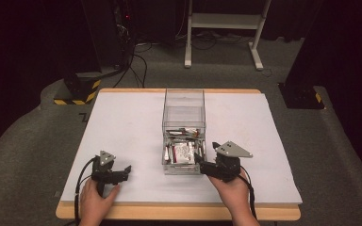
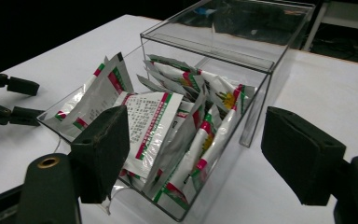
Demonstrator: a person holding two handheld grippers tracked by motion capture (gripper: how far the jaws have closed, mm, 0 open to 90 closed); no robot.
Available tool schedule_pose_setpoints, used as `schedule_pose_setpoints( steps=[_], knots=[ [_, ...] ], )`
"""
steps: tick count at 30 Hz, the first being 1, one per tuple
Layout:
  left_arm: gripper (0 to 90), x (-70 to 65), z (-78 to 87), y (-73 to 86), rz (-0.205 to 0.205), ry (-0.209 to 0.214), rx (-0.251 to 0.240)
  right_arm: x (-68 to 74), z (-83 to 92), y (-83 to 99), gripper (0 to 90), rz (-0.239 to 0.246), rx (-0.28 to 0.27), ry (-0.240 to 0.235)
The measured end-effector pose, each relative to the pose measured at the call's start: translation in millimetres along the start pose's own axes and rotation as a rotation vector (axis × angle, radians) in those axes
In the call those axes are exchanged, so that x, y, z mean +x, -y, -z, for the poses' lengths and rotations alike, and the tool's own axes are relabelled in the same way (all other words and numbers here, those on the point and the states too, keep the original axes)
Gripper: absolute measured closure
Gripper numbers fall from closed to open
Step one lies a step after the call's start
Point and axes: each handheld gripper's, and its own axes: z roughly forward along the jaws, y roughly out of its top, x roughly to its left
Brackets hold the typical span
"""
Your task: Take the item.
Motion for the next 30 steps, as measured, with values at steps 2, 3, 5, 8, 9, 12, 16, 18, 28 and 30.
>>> schedule_pose_setpoints(
  steps=[2, 3, 5, 8, 9, 12, 16, 18, 28, 30],
  knots=[
    [11.9, 0.4, 0.1, -0.1, -0.005, 0.000, 0.002, 0.8, -0.9, -0.5, 23.8, 0.000, -0.001, -0.005],
    [11.9, 0.0, -0.3, -0.1, 0.002, -0.001, -0.005, 2.1, -2.4, -1.6, 23.9, 0.004, -0.002, -0.010],
    [11.9, 0.0, -0.3, -0.1, 0.002, 0.000, -0.004, 3.5, -3.6, -2.9, 23.9, 0.007, -0.001, -0.014],
    [11.9, 0.3, 0.0, -0.1, -0.002, 0.001, 0.001, 5.7, -5.1, -4.6, 24.7, 0.010, -0.004, -0.018],
    [11.9, 0.5, 0.1, -0.2, -0.004, 0.001, 0.003, 5.7, -5.1, -4.6, 24.7, 0.010, -0.004, -0.018],
    [11.9, 0.5, 0.2, -0.2, -0.004, 0.001, 0.003, 8.9, -7.0, -5.9, 25.7, 0.019, -0.003, -0.022],
    [11.9, 0.5, 0.2, -0.2, -0.004, 0.001, 0.003, 14.6, -10.6, -7.2, 27.3, 0.033, 0.001, -0.039],
    [11.9, 0.5, 0.1, -0.2, -0.004, 0.002, 0.002, 20.0, -13.6, -8.3, 28.6, 0.044, 0.003, -0.055],
    [11.9, 0.1, -0.3, -0.1, 0.004, 0.001, -0.004, 32.9, -25.2, -7.4, 31.1, 0.058, 0.031, -0.080],
    [11.9, 0.1, -0.3, -0.1, 0.004, 0.001, -0.005, 33.9, -27.3, -6.5, 31.2, 0.056, 0.036, -0.089]
  ],
)
